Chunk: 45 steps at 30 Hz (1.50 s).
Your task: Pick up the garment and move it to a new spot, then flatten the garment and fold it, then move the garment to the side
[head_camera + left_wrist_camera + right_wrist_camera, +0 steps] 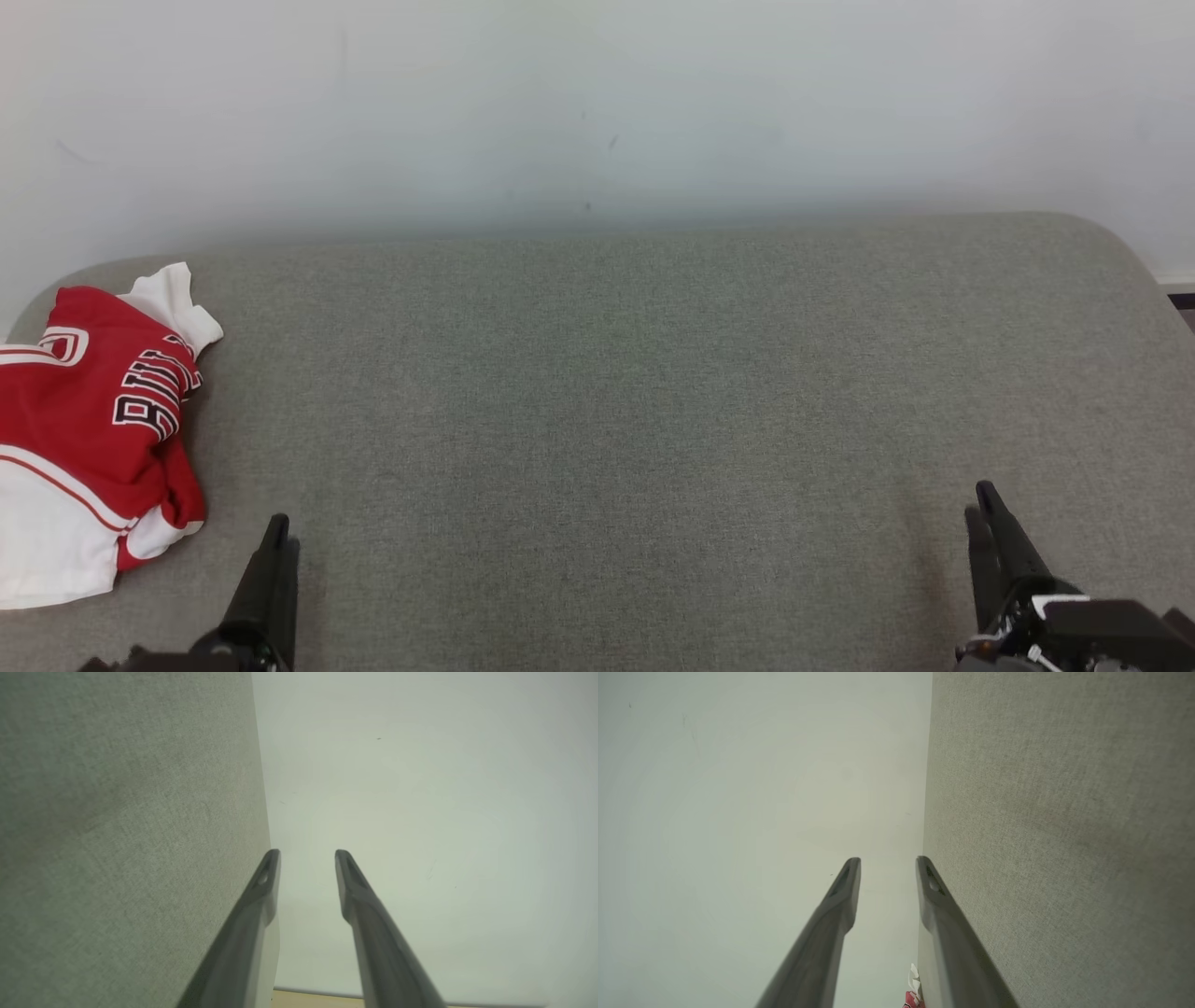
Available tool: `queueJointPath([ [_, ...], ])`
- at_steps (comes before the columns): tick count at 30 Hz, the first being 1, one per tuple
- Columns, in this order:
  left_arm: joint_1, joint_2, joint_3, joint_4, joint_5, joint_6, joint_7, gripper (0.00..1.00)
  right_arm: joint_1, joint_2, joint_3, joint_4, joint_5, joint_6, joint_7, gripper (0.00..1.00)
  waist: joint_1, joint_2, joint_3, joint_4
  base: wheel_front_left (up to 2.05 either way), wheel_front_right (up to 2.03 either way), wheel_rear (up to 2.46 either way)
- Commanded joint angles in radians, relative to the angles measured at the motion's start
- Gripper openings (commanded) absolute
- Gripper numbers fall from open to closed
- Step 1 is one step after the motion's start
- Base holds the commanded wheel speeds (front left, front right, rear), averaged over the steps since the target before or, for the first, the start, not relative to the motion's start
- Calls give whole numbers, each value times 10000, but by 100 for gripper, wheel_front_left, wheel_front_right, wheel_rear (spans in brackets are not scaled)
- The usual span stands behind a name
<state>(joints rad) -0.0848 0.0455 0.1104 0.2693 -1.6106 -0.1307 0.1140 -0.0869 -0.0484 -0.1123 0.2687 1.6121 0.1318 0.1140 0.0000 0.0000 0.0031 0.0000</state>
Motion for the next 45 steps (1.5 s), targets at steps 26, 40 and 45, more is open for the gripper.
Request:
queueJointPath([
  [26,-181,13,-188,-562,3411,156,-1165,100,229,-6,456,-644,-3293,-4,-1167,100,0,0,23,11,0,0,0],
  [40,-192,60,-410,-1033,6716,628,-1699,100,329,-12,932,-1014,-5896,-6,-1699,100,0,0,41,32,0,0,0],
  [45,-171,140,-503,-1077,7587,758,-1831,100,345,-14,1068,-1001,-6643,-7,-1833,100,0,0,46,48,0,0,0],
])
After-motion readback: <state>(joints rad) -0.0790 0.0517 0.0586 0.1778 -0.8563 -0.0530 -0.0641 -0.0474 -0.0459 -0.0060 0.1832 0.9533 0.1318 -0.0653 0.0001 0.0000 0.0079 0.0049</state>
